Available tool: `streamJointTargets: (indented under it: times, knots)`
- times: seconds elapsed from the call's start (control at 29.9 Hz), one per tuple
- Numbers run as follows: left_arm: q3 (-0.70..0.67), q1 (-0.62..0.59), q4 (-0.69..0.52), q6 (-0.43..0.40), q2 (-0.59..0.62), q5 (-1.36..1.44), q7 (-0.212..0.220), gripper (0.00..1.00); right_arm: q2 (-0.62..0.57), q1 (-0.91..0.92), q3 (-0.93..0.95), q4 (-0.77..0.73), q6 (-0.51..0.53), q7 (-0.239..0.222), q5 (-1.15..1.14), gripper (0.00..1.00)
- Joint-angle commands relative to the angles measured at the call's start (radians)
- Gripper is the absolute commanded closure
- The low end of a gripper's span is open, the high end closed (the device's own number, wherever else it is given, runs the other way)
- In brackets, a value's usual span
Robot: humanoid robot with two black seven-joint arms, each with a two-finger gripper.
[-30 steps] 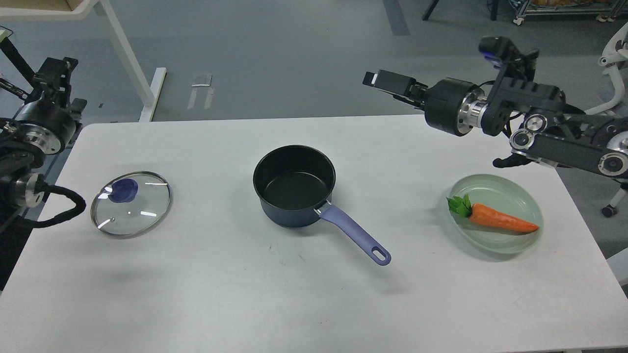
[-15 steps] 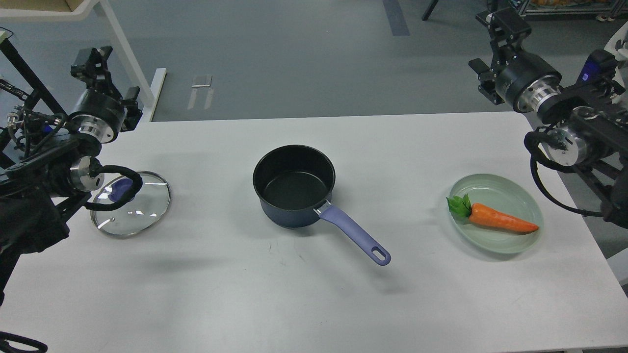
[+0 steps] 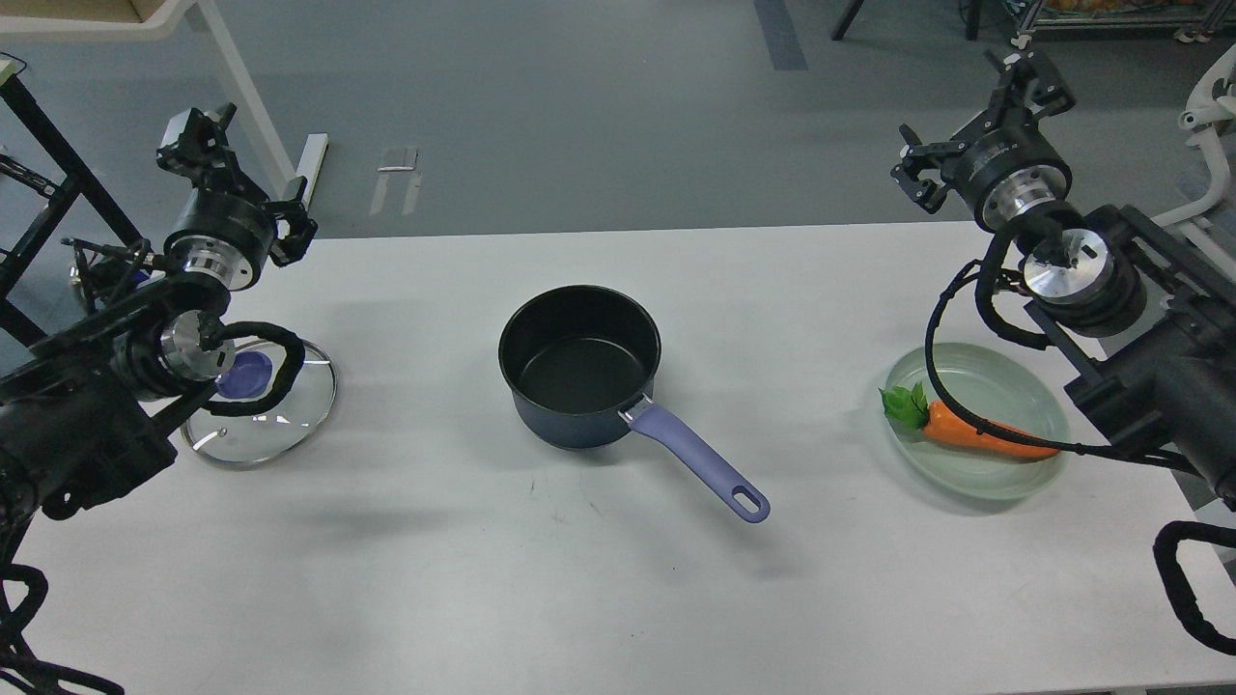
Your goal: Open pot lid
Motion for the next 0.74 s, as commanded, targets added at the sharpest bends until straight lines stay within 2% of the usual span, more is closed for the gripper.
streamJointTargets:
  times: [0.0,0.13,0.7]
  knots:
    - [-0.038,0.026,-0.006,-0.003,-0.014,0.0,0.0,0.01,0.088,-0.047,0.097,-0.059,0.031,-0.004,0.003,0.0]
    - [-0.072,0.055,-0.012,-0.023,-0.021,0.002,0.0,0.0,0.105,-0.084,0.108,-0.083,0.11,-0.003,0.003,0.0]
    - [-0.09,0.078,-0.012,-0.025,-0.017,0.0,0.0,0.01,0.099,-0.104,0.088,-0.066,0.178,0.002,0.001,0.0]
